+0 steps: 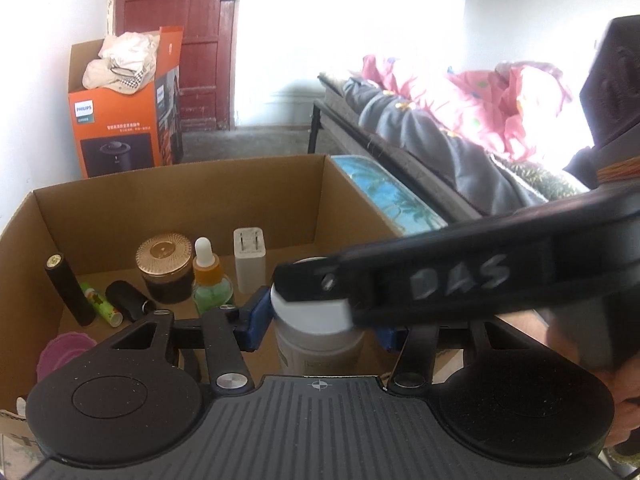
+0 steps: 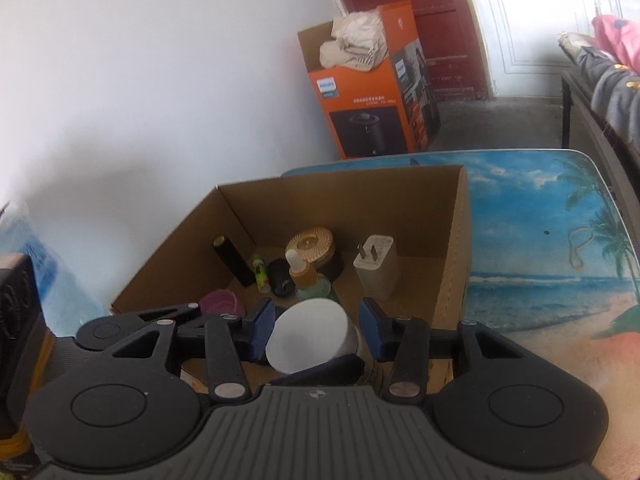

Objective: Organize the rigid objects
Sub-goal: 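Lower the pill jar into the box and open the right gripper, then reach the right gripper into the box and grasp the dropper bottle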

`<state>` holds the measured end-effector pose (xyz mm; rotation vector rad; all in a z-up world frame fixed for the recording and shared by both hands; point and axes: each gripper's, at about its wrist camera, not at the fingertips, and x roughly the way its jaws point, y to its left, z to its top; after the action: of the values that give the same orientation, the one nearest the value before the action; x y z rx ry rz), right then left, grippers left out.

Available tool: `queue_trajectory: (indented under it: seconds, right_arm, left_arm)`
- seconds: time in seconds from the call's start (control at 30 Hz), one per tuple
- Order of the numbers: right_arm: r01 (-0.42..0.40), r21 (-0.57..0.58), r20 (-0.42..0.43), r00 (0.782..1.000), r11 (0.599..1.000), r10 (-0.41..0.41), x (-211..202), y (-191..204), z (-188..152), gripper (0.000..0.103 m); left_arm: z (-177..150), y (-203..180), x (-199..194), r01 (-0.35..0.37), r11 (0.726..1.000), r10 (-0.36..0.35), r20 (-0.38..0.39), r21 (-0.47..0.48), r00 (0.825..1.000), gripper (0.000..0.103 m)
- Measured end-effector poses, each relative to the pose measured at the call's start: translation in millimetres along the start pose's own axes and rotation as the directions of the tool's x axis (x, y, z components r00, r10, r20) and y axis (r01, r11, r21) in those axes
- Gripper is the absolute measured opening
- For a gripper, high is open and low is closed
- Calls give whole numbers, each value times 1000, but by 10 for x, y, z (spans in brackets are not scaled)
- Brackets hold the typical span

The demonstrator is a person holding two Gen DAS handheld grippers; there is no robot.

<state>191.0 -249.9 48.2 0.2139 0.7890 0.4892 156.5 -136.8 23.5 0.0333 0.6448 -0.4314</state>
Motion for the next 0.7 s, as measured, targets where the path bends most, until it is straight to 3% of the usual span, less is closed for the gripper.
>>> queue_trajectory:
  seconds: [0.47, 0.7]
  right_arm:
    - [31, 6, -36, 999, 1000, -31, 8, -63, 97, 49]
    - [56, 19, -5, 998, 998, -56, -123, -71, 132, 50]
  left_arm:
    - [18, -17, 74, 18, 1000, -18, 15, -10, 1000, 53]
    - [30, -43, -48, 3, 1000, -4, 70, 8, 998, 72]
